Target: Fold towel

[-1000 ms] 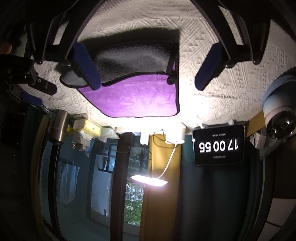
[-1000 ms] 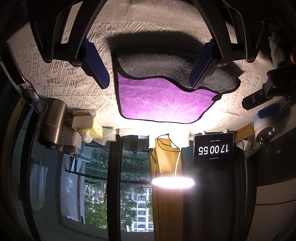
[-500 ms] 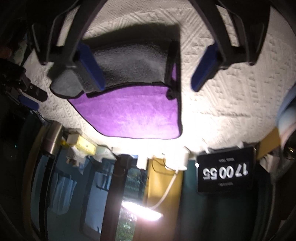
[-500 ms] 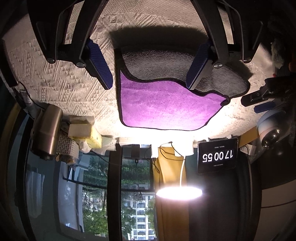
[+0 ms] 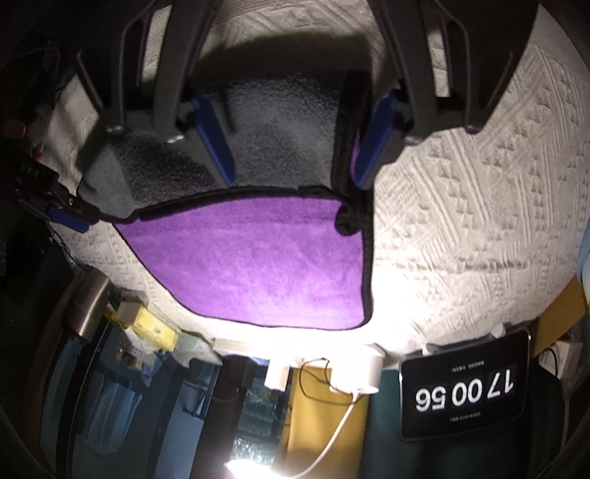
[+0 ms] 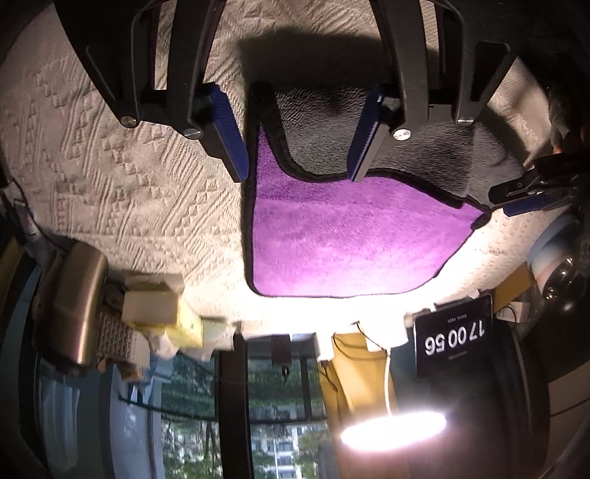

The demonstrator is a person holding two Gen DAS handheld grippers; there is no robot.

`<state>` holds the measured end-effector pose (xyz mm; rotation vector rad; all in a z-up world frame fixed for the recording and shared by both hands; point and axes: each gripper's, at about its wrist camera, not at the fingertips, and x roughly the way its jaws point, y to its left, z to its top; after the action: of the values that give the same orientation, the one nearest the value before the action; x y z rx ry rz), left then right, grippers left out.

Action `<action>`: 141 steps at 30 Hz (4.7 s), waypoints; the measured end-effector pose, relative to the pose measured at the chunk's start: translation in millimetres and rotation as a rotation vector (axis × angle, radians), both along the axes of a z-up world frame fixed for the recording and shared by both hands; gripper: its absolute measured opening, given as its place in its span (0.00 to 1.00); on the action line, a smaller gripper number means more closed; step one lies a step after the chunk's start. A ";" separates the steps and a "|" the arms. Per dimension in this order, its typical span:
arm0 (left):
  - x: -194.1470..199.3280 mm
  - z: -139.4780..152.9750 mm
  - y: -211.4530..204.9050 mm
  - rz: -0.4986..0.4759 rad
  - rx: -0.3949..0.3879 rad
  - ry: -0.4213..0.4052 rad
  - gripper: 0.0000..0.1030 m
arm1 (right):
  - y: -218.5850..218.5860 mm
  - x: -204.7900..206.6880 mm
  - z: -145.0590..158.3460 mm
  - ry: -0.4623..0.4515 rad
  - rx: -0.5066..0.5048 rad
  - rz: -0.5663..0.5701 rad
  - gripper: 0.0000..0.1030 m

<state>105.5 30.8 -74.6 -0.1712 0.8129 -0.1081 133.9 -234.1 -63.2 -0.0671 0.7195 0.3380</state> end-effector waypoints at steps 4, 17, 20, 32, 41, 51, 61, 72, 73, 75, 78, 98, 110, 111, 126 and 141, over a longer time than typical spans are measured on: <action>1.8 -4.2 1.5 0.004 -0.004 0.025 0.53 | 0.8 11.1 -9.2 0.052 -0.011 0.003 0.51; 0.2 -7.4 2.3 0.022 0.058 0.054 0.27 | 11.7 16.7 -24.9 0.114 -0.068 0.054 0.41; -2.6 -4.8 1.8 0.023 0.060 0.043 0.10 | 13.4 16.4 -24.5 0.113 -0.067 0.063 0.24; -17.5 17.7 5.4 0.050 0.078 -0.061 0.06 | 13.9 1.4 0.4 0.010 -0.063 0.034 0.07; -17.3 31.6 15.5 0.099 0.090 -0.135 0.06 | 9.9 0.4 25.4 -0.089 -0.056 -0.023 0.06; -5.2 48.7 19.7 0.118 0.127 -0.217 0.06 | 13.1 14.5 38.6 -0.156 -0.070 -0.048 0.06; 12.9 61.1 20.4 0.111 0.158 -0.274 0.06 | 14.8 30.3 48.4 -0.209 -0.078 -0.066 0.06; 37.7 65.1 23.2 0.100 0.173 -0.301 0.06 | 21.5 51.0 52.9 -0.248 -0.102 -0.072 0.06; 39.5 65.2 22.9 0.098 0.175 -0.303 0.06 | 21.9 53.8 53.2 -0.249 -0.104 -0.073 0.06; 43.0 65.8 22.6 0.095 0.182 -0.311 0.06 | 23.0 58.4 53.6 -0.254 -0.108 -0.075 0.06; 48.9 67.2 23.0 0.093 0.193 -0.322 0.06 | 25.2 64.3 53.2 -0.258 -0.113 -0.077 0.06; 106.7 66.2 34.2 0.083 0.193 -0.323 0.06 | 38.0 119.4 48.0 -0.247 -0.136 -0.082 0.06; 147.4 47.4 39.8 0.083 0.171 -0.263 0.06 | 44.1 152.4 33.6 -0.219 -0.157 -0.096 0.06; 149.9 45.6 40.2 0.084 0.169 -0.257 0.06 | 44.4 155.1 31.1 -0.215 -0.157 -0.098 0.06; 193.6 11.0 54.7 0.092 0.103 -0.072 0.07 | 43.7 195.9 -1.9 -0.074 -0.140 -0.108 0.06; 213.0 -14.7 63.9 0.096 0.052 0.069 0.12 | 51.5 220.6 -23.5 0.076 -0.221 -0.118 0.08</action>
<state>318.5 94.7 -89.3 -0.1652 0.8742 0.0099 354.4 -182.6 -86.7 -0.2208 0.8306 0.1481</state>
